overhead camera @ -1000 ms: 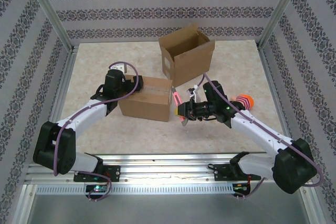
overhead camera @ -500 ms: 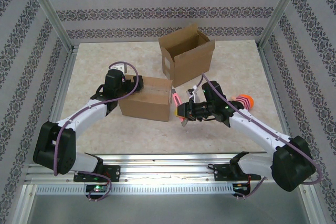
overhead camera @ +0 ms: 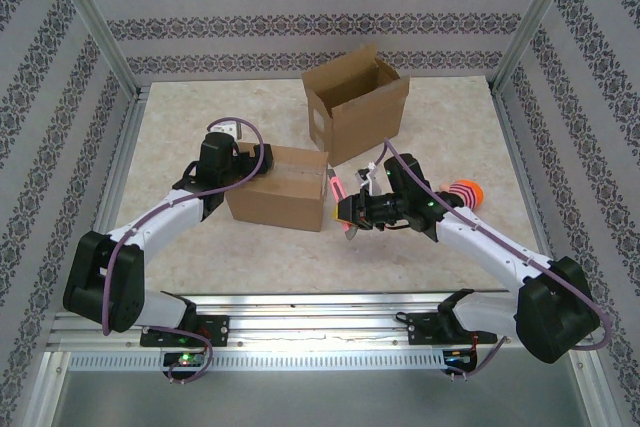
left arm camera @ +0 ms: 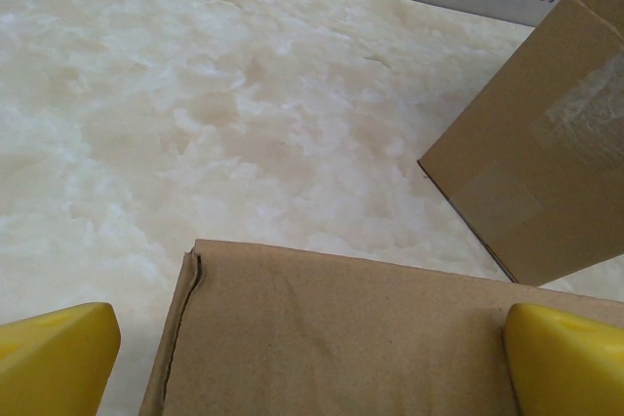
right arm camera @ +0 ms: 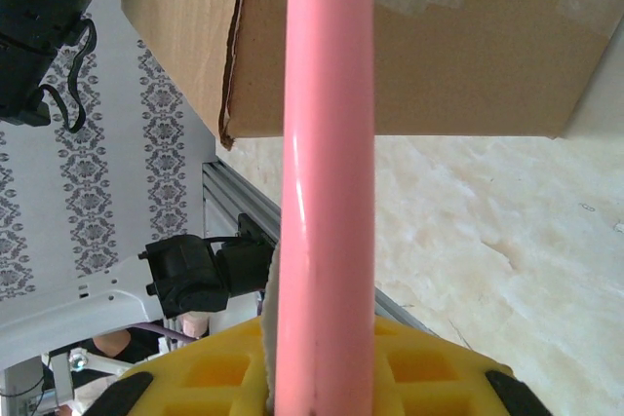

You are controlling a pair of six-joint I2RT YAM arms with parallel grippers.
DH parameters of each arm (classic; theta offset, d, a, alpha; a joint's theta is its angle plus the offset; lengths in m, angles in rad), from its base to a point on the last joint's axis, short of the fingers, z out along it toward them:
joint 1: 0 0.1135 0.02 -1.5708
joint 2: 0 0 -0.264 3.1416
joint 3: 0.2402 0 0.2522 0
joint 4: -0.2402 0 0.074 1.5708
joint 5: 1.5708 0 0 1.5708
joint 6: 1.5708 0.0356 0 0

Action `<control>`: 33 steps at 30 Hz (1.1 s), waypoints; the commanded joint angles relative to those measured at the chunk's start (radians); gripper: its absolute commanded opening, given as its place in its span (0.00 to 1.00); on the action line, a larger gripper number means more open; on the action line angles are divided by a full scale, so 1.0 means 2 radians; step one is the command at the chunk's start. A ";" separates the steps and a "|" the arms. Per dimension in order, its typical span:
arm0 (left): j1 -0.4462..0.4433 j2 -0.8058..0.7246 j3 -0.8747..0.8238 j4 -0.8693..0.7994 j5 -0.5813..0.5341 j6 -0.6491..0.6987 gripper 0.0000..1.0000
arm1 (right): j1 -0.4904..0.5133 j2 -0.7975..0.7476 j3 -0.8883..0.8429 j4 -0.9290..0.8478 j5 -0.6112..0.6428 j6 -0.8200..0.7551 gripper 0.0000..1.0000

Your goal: Unpack the express box

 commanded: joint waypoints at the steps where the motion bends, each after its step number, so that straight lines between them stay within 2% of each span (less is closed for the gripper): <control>1: 0.001 0.038 -0.038 -0.147 -0.028 0.019 1.00 | -0.005 -0.007 0.014 0.007 0.005 -0.008 0.00; 33: 0.001 0.038 -0.039 -0.147 -0.027 0.018 1.00 | -0.006 0.004 0.023 0.017 -0.001 -0.005 0.00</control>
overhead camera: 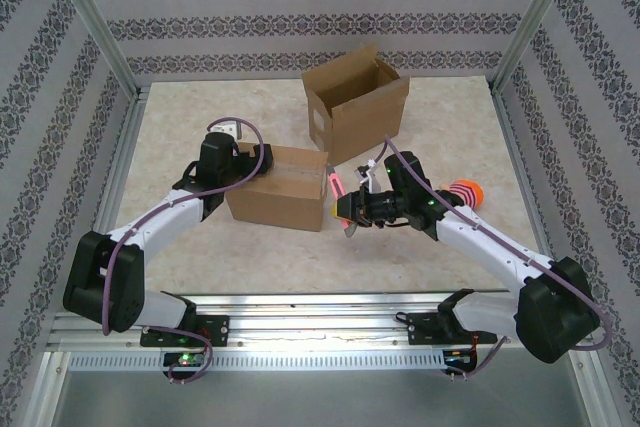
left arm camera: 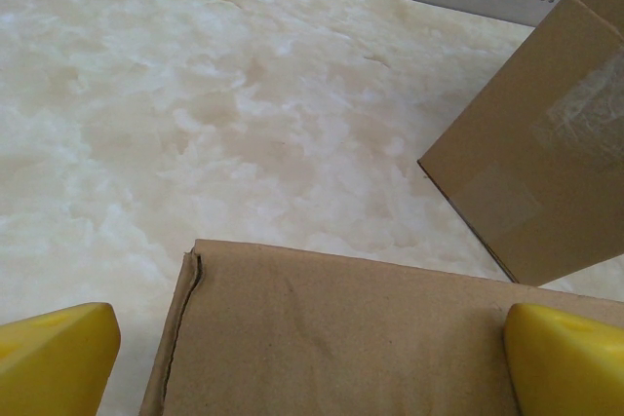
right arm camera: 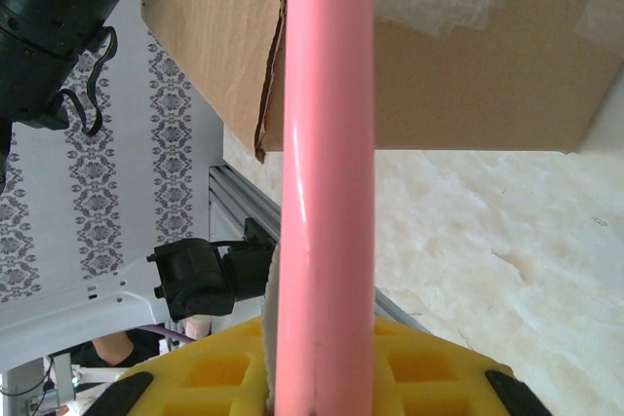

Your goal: Unpack the express box

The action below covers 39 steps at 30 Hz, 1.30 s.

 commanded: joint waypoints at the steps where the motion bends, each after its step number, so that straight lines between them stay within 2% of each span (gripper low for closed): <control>1: 0.000 0.038 -0.038 -0.147 -0.027 0.018 1.00 | -0.006 0.005 0.015 0.014 -0.001 -0.004 0.00; 17: 0.001 0.037 -0.040 -0.148 -0.026 0.017 1.00 | 0.007 0.021 0.017 0.029 -0.010 0.002 0.00; 39: 0.001 0.048 -0.064 -0.150 -0.016 -0.021 1.00 | 0.046 -0.003 -0.021 0.016 -0.026 0.021 0.00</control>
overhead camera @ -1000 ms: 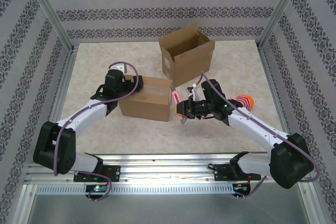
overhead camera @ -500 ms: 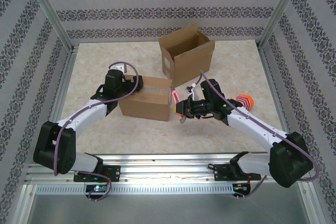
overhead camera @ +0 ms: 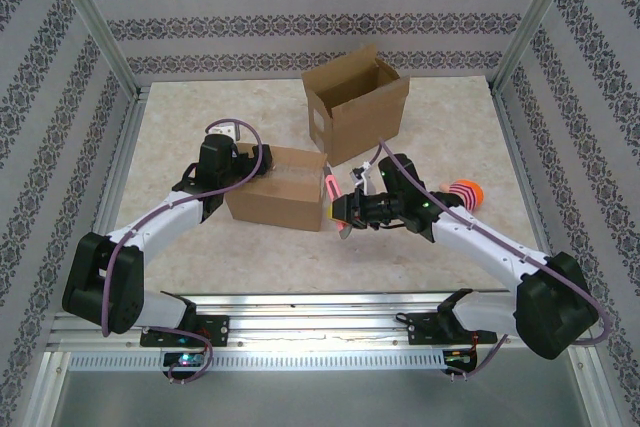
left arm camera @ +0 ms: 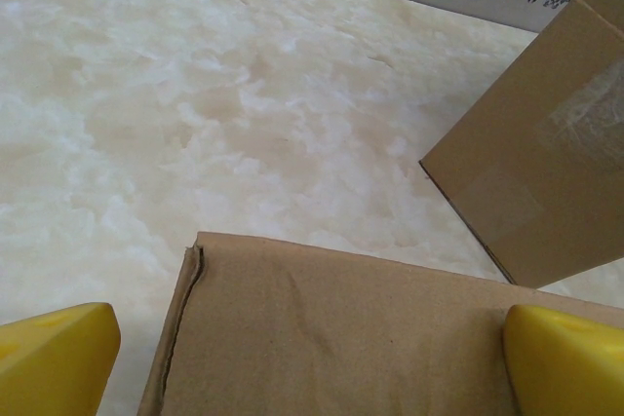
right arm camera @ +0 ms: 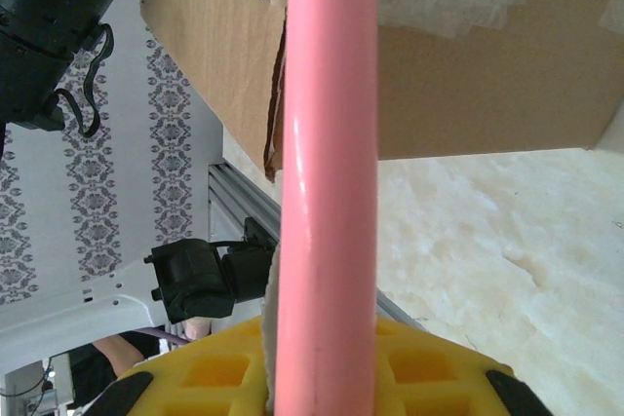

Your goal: Unpack the express box

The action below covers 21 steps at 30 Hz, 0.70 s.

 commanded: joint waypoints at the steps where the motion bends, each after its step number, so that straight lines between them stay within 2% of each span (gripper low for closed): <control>1: 0.000 0.047 -0.051 -0.158 -0.015 -0.010 1.00 | 0.023 -0.013 -0.014 -0.010 -0.036 0.005 0.00; 21: -0.002 0.081 -0.032 -0.234 -0.035 -0.039 0.99 | 0.041 -0.012 -0.011 -0.004 -0.035 0.009 0.00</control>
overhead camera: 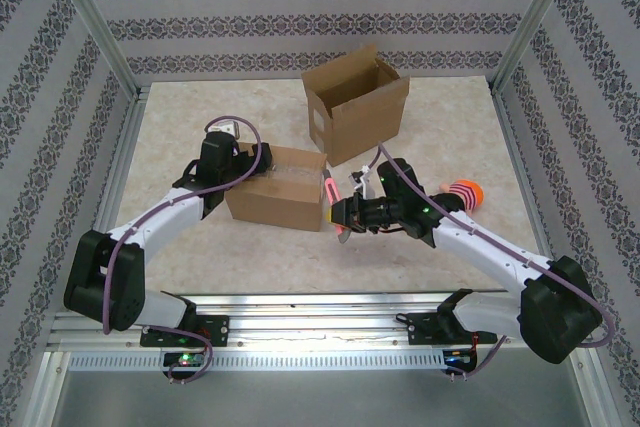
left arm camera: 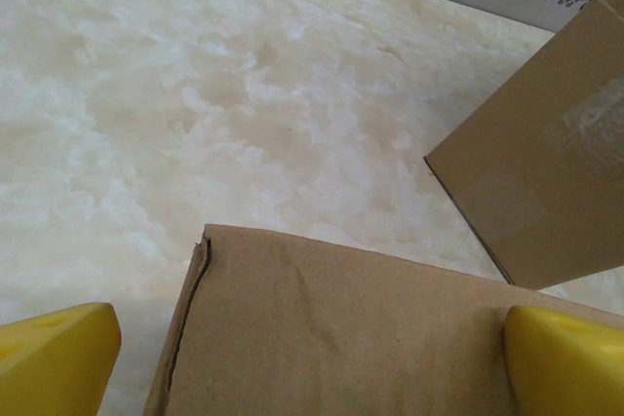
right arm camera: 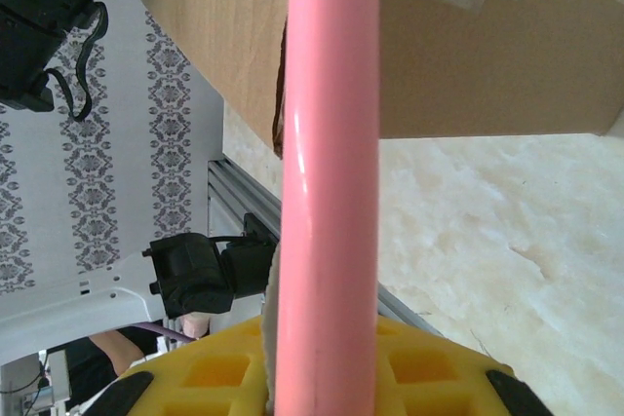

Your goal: Unpack the express box

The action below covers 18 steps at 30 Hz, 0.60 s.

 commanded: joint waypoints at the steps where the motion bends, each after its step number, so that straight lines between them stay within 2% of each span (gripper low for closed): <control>1: -0.003 0.071 -0.050 -0.205 -0.035 -0.014 0.99 | 0.026 -0.001 0.000 -0.014 -0.048 -0.001 0.00; 18: -0.008 0.077 -0.048 -0.205 -0.045 -0.014 0.99 | 0.046 -0.031 -0.038 -0.005 -0.044 0.011 0.00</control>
